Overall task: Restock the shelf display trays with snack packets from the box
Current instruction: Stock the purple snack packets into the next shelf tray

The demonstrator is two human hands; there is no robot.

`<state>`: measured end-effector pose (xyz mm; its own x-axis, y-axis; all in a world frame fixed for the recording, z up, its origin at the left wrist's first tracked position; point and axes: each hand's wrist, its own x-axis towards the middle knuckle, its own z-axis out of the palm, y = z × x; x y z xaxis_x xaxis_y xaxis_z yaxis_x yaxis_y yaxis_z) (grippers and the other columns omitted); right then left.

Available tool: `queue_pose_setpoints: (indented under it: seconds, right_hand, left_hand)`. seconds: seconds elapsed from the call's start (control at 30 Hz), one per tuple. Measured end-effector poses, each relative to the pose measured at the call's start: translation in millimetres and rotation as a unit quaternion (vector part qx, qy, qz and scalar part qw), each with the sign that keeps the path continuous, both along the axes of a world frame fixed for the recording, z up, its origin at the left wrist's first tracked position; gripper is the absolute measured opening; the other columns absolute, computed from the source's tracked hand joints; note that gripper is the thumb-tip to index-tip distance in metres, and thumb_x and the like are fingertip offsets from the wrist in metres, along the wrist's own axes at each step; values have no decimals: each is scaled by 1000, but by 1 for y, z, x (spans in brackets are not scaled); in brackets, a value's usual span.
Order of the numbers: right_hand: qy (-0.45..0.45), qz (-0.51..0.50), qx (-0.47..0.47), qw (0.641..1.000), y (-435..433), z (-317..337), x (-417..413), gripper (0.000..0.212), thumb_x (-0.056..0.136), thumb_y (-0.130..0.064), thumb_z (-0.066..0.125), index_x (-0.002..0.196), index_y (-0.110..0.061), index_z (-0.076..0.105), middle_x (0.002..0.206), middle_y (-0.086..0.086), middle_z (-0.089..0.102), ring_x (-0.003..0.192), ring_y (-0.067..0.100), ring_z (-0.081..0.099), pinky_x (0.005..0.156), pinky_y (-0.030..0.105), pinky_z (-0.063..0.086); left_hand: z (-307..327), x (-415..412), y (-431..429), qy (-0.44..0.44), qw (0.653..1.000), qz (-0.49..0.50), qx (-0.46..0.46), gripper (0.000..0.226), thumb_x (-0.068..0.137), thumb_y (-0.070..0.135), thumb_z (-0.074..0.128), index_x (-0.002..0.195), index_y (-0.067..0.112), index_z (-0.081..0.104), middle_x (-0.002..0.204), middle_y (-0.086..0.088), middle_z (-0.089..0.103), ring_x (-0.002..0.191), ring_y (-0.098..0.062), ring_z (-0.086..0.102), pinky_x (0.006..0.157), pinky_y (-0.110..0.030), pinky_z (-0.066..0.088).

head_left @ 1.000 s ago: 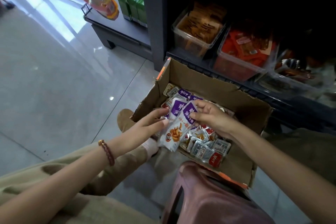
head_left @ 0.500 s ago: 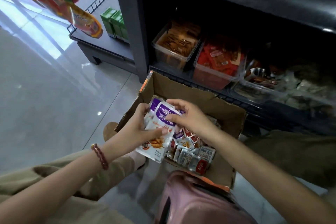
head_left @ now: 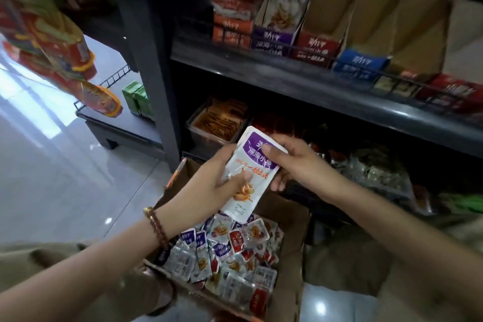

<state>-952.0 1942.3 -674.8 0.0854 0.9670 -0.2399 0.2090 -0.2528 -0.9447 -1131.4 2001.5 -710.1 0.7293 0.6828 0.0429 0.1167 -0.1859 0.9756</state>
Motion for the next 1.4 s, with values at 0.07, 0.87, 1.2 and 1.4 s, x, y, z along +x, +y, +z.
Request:
queue_pose_setpoints:
  seconds: [0.07,0.87,1.2,1.4]
  right_hand:
    - [-28,-7,25,999,1,8,7,12,97,-26,48,94,-19,56,63,2,68,44,13,59,41,19,47]
    - [-21,-122,216,968,44,100,32,38,77,-26,71,112,-17,56,72,-5,68,56,10,60,47,23,44]
    - [-13,-222,411,884,97,137,87,22,84,-20,65,105,-19,57,89,-4,65,66,2,59,60,17,48]
    - [-32,-238,403,883,144,132,109,28,89,-12,62,115,-15,52,101,-7,62,84,-4,63,66,11,48]
  left_hand:
    - [5,12,-3,-17,1000,9,14,36,87,23,63,119,28,46,100,12,68,88,-6,68,69,-24,57]
    - [82,81,65,-89,945,79,305,46,81,43,60,121,43,36,97,21,60,89,5,62,69,-8,47]
    - [55,101,106,85,825,176,530,78,92,53,35,150,15,0,151,-8,18,133,-22,31,104,-31,36]
    - [33,115,125,170,731,165,640,80,87,43,44,150,3,13,157,-14,15,146,-25,16,116,-47,14]
